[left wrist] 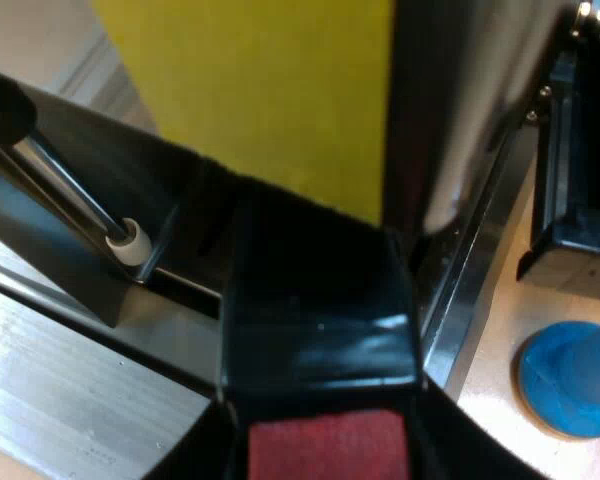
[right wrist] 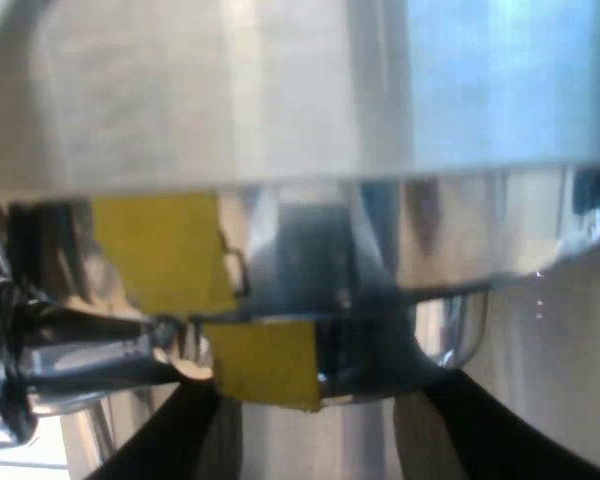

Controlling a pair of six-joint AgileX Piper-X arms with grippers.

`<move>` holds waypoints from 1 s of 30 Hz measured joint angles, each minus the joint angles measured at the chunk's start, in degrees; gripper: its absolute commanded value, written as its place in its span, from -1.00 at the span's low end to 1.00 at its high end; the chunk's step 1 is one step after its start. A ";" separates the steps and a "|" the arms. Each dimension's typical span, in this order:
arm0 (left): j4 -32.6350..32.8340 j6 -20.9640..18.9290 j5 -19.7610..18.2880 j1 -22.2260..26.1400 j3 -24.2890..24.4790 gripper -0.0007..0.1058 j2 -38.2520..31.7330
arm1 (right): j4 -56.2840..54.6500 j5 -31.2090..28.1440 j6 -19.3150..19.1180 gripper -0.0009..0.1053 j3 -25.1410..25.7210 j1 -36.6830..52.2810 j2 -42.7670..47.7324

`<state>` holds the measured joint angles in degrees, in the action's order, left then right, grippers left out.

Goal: Put the handle in the coffee machine

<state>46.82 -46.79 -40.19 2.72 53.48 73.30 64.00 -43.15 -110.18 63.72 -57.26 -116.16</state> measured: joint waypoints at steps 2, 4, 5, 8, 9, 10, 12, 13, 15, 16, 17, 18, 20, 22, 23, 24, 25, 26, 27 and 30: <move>0.10 0.00 -0.11 0.00 0.00 -0.96 0.00 | 1.12 -0.04 0.00 -0.28 0.00 0.00 -0.23; 0.10 0.00 -0.13 0.00 0.00 -0.96 0.00 | 1.60 0.05 0.00 -0.28 -0.16 0.00 -0.37; 0.10 0.00 -0.13 0.00 0.00 -0.96 0.00 | 1.85 0.05 0.00 -0.28 -0.15 0.00 -0.36; 0.56 -0.26 -0.28 0.00 0.00 -0.96 0.00 | 2.13 0.05 0.00 -0.28 -0.30 0.00 -0.36; 0.84 -0.41 -0.27 0.00 0.16 -0.96 0.00 | 2.18 0.05 0.00 -0.28 -0.29 0.00 -0.36; 0.91 -0.45 -0.27 0.00 0.13 -0.96 0.00 | 2.18 0.05 0.00 -0.28 -0.29 0.00 -0.36; 1.09 -0.58 -0.37 0.00 0.13 -0.96 0.00 | 2.18 0.05 0.00 -0.28 -0.29 0.00 -0.36; 1.09 -0.58 -0.37 0.00 0.13 -0.96 0.00 | 2.18 0.05 0.00 -0.28 -0.29 0.00 -0.36; 1.09 -0.58 -0.37 0.00 0.13 -0.96 0.00 | 2.18 0.05 -0.30 -0.28 -0.29 0.07 -0.36; 1.09 -0.58 -0.37 0.00 0.13 -0.96 0.00 | 2.18 0.05 -0.52 -0.28 -0.29 0.07 -0.36; 1.09 -0.58 -0.37 0.00 0.13 -0.96 0.00 | 2.18 0.05 -0.93 -0.28 -0.29 0.07 -0.36; 1.09 -0.58 -0.37 0.00 0.13 -0.96 0.00 | 2.18 0.05 -1.04 -0.28 -0.29 0.07 -0.36; 1.09 -0.58 -0.37 0.00 0.13 -0.96 0.00 | 2.18 0.05 -1.17 -0.28 -0.29 0.07 -0.36; 1.09 -0.58 -0.37 0.00 0.13 -0.96 0.00 | 2.18 0.05 -1.19 -0.28 -0.29 0.07 -0.36; 1.09 -0.58 -0.37 0.00 0.13 -0.96 0.00 | 2.18 0.05 -1.19 -0.28 -0.29 0.07 -0.36; 1.09 -0.58 -0.37 0.00 0.13 -0.96 0.00 | 2.18 0.05 -1.19 -0.28 -0.29 0.07 -0.36; 1.09 -0.58 -0.37 0.00 0.13 -0.96 0.00 | 2.18 0.05 -1.19 -0.28 -0.29 0.07 -0.36; 1.09 -0.58 -0.37 0.00 0.13 -0.96 0.00 | 2.18 0.05 -1.19 -0.28 -0.29 0.07 -0.36; 1.09 -0.58 -0.37 0.00 0.13 -0.96 0.00 | 2.18 0.05 -1.19 -0.28 -0.29 0.07 -0.36; 1.09 -0.58 -0.37 0.00 0.13 -0.96 0.00 | 2.18 0.05 -1.19 -0.28 -0.29 0.07 -0.36</move>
<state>47.91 -47.37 -40.56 2.72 53.61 73.30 66.19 -43.11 -111.37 63.43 -57.19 -116.51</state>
